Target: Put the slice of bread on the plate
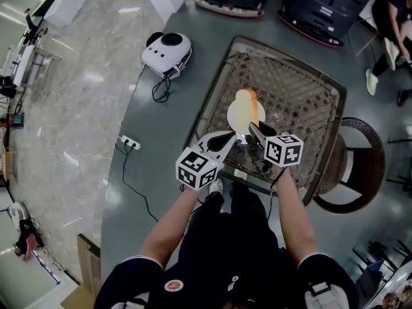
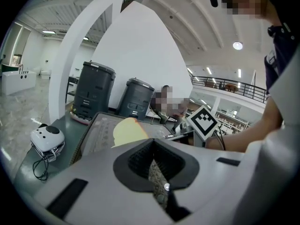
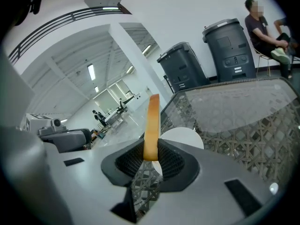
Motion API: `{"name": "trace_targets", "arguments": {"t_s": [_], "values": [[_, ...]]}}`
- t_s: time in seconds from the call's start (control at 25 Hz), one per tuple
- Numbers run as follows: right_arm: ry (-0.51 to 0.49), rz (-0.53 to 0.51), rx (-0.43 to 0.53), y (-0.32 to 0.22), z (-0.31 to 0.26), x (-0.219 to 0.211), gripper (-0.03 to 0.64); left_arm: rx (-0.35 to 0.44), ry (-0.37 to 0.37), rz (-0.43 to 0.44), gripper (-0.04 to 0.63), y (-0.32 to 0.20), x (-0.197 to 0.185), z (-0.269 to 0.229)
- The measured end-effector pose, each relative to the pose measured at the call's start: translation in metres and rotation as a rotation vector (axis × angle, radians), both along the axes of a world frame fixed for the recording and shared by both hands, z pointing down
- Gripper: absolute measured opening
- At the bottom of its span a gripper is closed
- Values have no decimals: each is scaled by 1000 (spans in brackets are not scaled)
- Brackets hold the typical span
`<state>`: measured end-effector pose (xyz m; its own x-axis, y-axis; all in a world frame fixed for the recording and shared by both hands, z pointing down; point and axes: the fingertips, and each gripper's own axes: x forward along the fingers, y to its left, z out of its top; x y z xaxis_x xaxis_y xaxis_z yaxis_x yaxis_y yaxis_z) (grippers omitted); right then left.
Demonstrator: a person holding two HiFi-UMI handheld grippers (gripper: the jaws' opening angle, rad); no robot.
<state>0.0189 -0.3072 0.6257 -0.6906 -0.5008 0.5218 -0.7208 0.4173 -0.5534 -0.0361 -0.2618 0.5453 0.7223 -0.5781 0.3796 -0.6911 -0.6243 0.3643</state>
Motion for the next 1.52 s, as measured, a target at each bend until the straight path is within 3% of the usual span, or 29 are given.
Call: {"name": "trace_targets", "arguments": {"t_s": [0.28,1.04,1.52], "values": [[-46,4,-74,-2,20,-9,86,-36,-11,14,6,-4,5,16],[-207,164,-262,-7,44,9,87,-84,-37,70,6,-6,11,37],[-109,218,-310,-8,70,31,87,-84,-66,94,6,-13,23,43]]}}
